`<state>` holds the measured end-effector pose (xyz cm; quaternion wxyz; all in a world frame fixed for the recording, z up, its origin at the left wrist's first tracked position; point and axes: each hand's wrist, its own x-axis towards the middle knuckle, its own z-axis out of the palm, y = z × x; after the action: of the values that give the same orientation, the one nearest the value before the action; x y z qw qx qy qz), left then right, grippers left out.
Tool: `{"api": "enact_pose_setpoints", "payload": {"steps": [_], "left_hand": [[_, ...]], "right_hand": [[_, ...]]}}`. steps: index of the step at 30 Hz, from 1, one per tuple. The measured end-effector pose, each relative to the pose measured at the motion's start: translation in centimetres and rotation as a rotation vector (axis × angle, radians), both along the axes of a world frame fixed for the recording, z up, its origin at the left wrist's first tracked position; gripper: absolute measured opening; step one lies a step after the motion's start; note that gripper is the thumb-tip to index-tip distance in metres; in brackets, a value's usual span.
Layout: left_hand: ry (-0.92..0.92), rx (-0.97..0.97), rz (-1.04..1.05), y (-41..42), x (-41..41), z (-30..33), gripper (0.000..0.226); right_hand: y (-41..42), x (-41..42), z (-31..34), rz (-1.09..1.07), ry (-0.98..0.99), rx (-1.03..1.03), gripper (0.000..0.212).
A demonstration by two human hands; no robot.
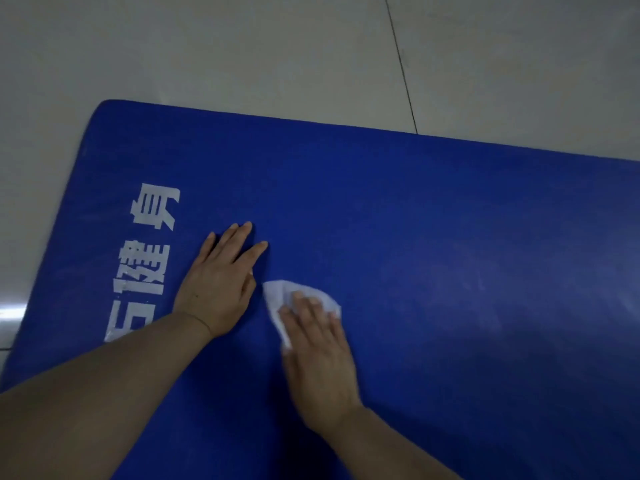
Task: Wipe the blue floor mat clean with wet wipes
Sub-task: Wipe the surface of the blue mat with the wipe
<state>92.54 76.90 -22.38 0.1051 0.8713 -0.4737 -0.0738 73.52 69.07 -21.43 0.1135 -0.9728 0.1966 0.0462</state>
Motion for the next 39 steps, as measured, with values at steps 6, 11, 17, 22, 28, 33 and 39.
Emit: {"api": "enact_pose_setpoints", "payload": {"steps": [6, 11, 17, 22, 28, 33, 39], "left_hand": [[0.012, -0.013, 0.004, 0.1, 0.0, -0.2, 0.058], [0.014, -0.019, 0.003, 0.1, 0.0, -0.2, 0.058], [-0.008, -0.012, 0.004, 0.2, -0.1, -0.3, 0.055], [-0.007, -0.080, -0.015, 1.0, -1.9, 0.6, 0.051], [0.003, -0.014, -0.150, 4.4, -6.3, 0.5, 0.051], [0.045, 0.026, -0.147, 4.4, -5.9, 0.6, 0.051], [0.052, 0.051, -0.146, 4.2, -5.9, 0.7, 0.051]], "right_hand": [[-6.9, -4.9, 0.1, -0.656, -0.032, 0.104, 0.047], [-0.8, -1.1, -0.2, -0.416, -0.040, -0.028, 0.053], [1.9, -0.5, 0.5, 0.082, 0.005, 0.034, 0.058], [-7.2, -4.5, 0.3, -0.582, -0.064, 0.005, 0.051], [-3.6, -2.9, 0.1, -0.487, -0.025, -0.038, 0.054], [0.7, -2.5, 0.2, -0.134, -0.027, 0.039, 0.058], [-5.1, -5.4, -0.1, -0.597, -0.035, 0.107, 0.052]]}}
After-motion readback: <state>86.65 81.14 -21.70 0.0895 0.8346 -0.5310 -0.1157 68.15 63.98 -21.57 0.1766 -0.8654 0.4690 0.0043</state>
